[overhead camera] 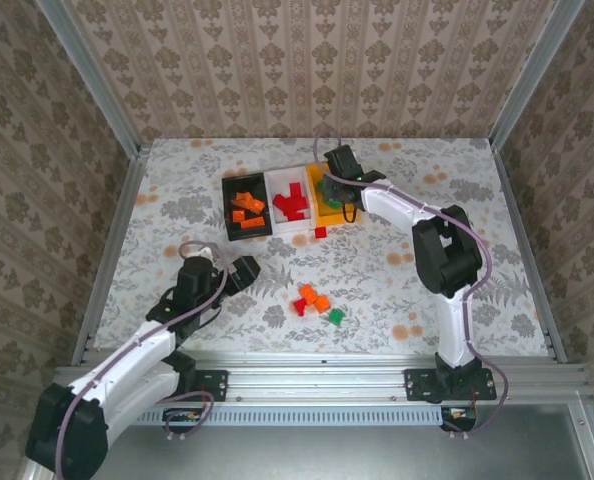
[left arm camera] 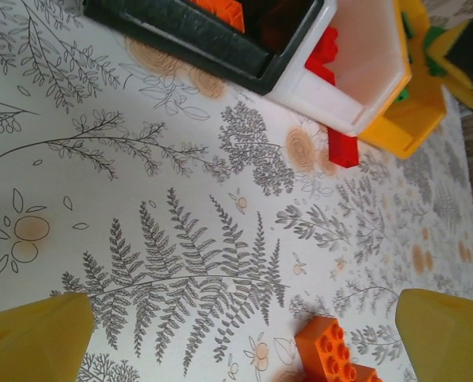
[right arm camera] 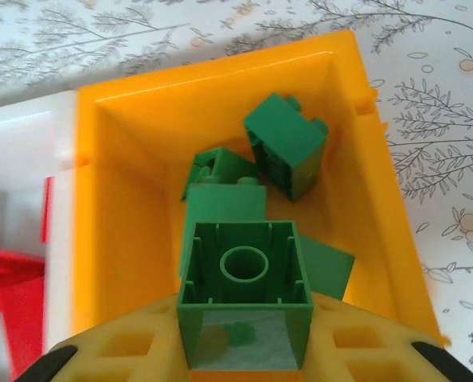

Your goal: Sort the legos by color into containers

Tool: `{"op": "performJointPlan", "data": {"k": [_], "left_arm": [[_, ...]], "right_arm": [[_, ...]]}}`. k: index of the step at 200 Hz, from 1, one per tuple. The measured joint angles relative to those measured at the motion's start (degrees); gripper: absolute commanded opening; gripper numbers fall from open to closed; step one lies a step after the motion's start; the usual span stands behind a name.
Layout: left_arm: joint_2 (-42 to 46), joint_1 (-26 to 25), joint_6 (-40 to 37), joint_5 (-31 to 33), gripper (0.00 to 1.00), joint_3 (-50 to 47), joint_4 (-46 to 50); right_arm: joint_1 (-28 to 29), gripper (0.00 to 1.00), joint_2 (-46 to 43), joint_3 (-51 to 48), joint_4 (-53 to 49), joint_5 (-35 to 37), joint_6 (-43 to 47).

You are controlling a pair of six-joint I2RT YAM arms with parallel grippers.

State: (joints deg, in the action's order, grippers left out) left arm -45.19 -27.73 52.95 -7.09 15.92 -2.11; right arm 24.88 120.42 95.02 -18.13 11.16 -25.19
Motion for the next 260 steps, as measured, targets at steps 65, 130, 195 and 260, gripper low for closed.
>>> {"op": "performJointPlan", "data": {"k": [65, 130, 195, 260], "left_arm": [[1.79, 0.00, 0.02, 0.00, 1.00, -0.85, 0.35], [-3.89, -0.07, 0.00, -0.02, 1.00, -0.76, -0.48], [-9.53, -2.34, 0.00, 0.46, 0.99, -0.11, -0.52], [-16.94, -5.31, 0.00, 1.03, 0.99, 3.28, -0.48]], "right_arm": [[0.90, 0.70, -6.10, -5.66, -1.42, -0.50, 1.20], [12.55, 0.55, -31.08, -25.97, -1.62, 2.36, 1.07], [21.09, 0.51, -34.75, -40.17, -7.82, 2.45, -0.74], [27.08, 0.68, -41.09, -49.53, -7.52, -1.25, -1.60]]}}
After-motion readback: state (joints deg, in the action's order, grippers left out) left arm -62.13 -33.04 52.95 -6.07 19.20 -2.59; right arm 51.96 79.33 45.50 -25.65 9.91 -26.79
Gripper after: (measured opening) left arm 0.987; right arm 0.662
